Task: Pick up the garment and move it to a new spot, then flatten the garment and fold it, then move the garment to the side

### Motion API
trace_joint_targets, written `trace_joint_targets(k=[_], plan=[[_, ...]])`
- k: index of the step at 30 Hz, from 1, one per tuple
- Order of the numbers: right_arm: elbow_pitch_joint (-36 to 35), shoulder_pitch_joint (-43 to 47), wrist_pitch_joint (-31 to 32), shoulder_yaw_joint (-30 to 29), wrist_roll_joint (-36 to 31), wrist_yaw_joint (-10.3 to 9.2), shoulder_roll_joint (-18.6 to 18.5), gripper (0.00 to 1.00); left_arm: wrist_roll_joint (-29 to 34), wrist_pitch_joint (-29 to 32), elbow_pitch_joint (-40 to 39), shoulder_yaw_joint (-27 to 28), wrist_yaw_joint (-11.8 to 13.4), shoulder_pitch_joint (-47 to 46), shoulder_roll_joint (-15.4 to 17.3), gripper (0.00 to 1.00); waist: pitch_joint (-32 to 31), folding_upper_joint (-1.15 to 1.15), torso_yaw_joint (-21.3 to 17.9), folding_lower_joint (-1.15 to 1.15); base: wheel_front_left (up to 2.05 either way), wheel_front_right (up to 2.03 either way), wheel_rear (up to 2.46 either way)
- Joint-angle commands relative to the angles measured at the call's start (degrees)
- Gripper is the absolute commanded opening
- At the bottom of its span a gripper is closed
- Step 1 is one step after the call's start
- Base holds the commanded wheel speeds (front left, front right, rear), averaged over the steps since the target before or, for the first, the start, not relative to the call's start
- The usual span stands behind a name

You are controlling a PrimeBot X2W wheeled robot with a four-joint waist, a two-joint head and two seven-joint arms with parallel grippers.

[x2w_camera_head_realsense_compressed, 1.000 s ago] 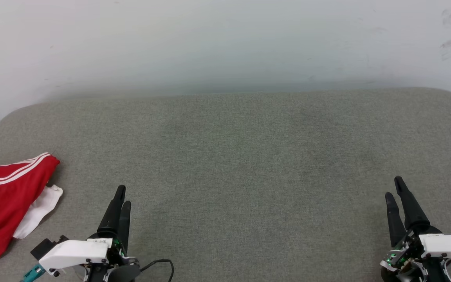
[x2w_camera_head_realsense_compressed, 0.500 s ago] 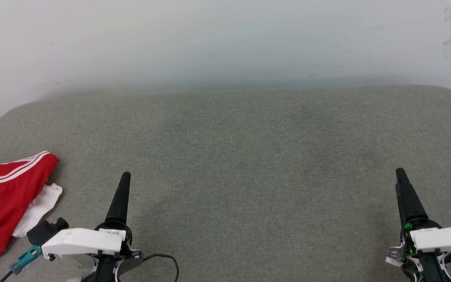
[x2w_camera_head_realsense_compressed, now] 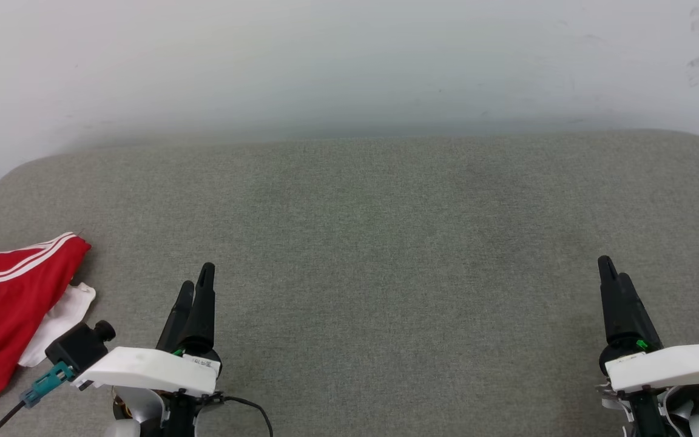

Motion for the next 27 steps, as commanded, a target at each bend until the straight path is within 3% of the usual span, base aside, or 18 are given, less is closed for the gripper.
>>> trace_joint_targets(k=[1, 11, 27], plan=[[-1.2, -1.2, -0.5, 0.1, -3.7, 0.01, -0.4, 1.0, 3.7, -0.8, -1.0, -0.5, 0.0, -1.0, 0.6, 1.0, 0.0, 0.0, 0.0, 0.0, 0.0, 0.0, 0.0], [-2.9, -1.0, -0.1, 0.6, -14.2, 0.02, -0.4, 1.0, 14.9, -2.7, -1.7, -1.1, 0.0, -0.6, 1.1, 1.0, 0.4, 0.0, 0.0, 0.0, 0.0, 0.0, 0.0], [-5.1, -0.1, 0.3, 0.7, -26.7, 0.02, -0.4, 1.0, 27.1, -5.1, -2.1, -2.4, 0.7, 0.3, 2.0, 1.0, 0.5, 0.0, 0.1, -0.01, 0.0, 0.0, 0.0]])
